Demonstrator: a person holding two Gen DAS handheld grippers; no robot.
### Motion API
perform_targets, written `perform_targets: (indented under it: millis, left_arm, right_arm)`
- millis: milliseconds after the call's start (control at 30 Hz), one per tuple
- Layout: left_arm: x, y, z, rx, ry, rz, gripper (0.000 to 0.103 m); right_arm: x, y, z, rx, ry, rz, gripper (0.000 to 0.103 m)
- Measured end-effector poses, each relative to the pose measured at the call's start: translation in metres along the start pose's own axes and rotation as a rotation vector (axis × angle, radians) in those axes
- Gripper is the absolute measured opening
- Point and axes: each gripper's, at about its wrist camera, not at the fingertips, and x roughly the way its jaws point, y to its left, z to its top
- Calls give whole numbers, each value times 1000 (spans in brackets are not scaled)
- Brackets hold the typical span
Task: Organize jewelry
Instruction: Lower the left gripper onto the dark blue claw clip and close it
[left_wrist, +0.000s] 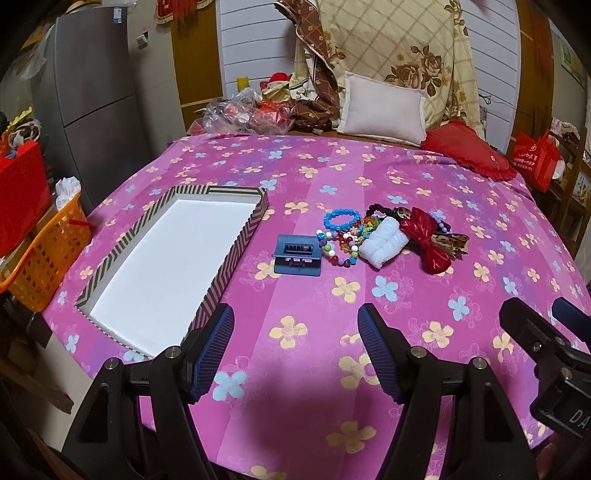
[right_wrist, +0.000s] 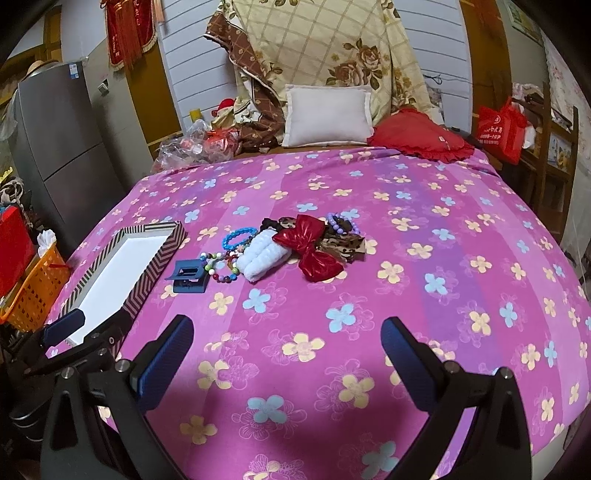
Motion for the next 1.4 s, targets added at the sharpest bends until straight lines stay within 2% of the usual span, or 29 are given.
perform_targets:
  millis: [767, 1233, 1400]
  left_arm:
    - [11, 5, 1, -10, 16, 2, 58]
    - [29, 7, 1, -20, 52, 8, 58]
    - [41, 16, 1, -52, 89, -8, 58]
  right_arm:
    - [13, 0, 0, -2, 22, -4, 103]
    - [34, 1, -1, -17, 44, -8, 103]
    - [44, 1, 0, -19, 52, -4, 103]
